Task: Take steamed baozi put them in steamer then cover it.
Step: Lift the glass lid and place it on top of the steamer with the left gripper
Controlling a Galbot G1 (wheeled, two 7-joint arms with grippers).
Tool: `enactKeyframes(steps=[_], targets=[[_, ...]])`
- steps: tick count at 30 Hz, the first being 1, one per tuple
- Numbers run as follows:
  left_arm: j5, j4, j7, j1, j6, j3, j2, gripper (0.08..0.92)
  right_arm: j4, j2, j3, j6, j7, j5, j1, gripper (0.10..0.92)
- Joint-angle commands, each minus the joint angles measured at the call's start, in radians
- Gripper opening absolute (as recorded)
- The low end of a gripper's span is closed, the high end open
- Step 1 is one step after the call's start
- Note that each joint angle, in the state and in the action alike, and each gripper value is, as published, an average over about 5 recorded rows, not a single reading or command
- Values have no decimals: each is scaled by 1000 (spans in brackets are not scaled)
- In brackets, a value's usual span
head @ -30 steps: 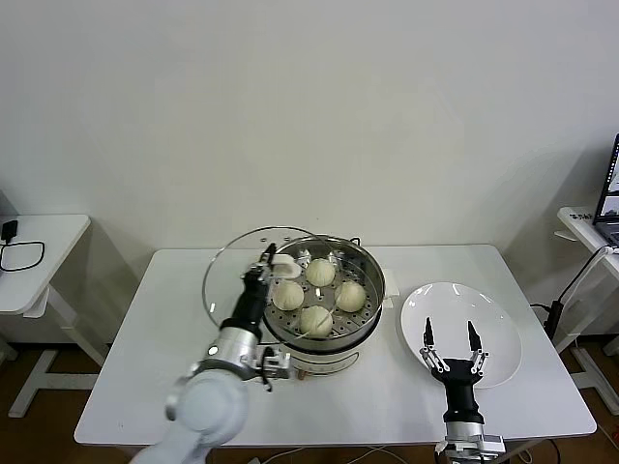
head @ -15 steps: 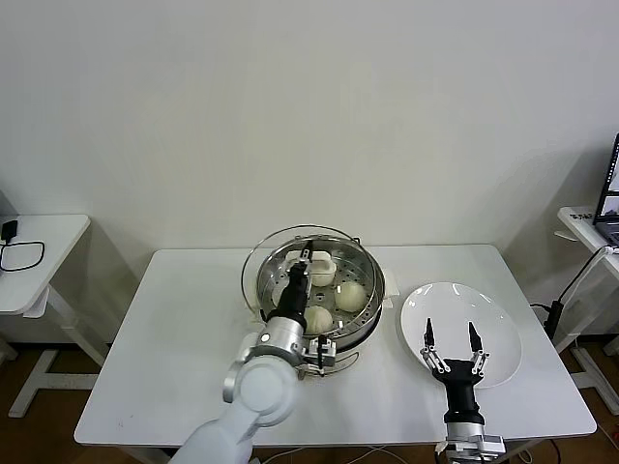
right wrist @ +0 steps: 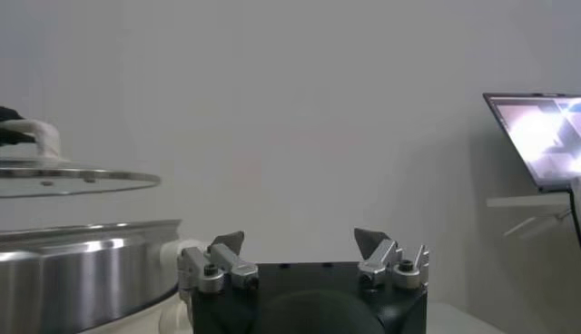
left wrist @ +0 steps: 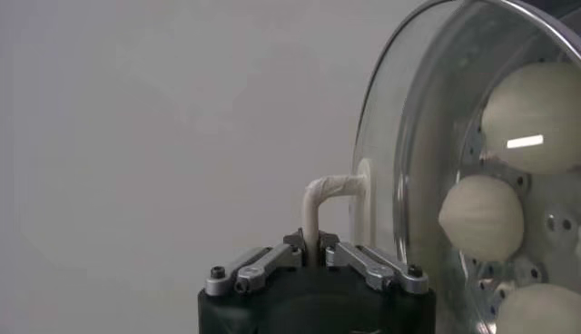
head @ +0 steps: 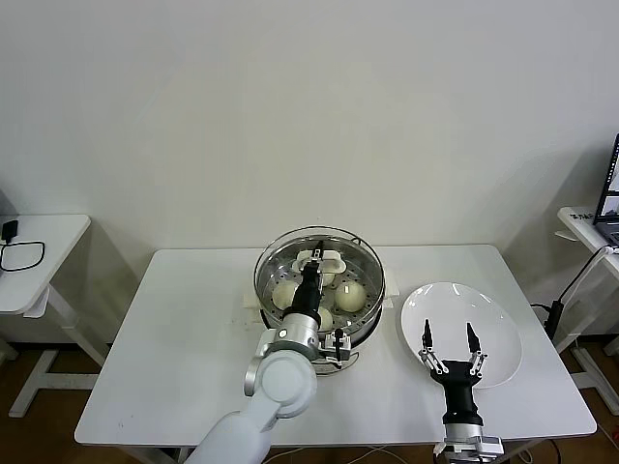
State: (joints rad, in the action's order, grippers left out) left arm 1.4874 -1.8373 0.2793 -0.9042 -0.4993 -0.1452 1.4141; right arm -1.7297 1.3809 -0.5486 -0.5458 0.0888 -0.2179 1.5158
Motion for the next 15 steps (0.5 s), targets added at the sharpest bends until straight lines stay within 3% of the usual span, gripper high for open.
enactKeyframes(steps=[1, 15], targets=[[8, 52, -10, 14, -4, -7, 32, 190, -3, -1, -2, -3, 1, 1, 4, 823], [-4, 82, -38, 0, -2, 14, 43, 190, 0, 0, 1, -4, 0, 7, -1, 823]])
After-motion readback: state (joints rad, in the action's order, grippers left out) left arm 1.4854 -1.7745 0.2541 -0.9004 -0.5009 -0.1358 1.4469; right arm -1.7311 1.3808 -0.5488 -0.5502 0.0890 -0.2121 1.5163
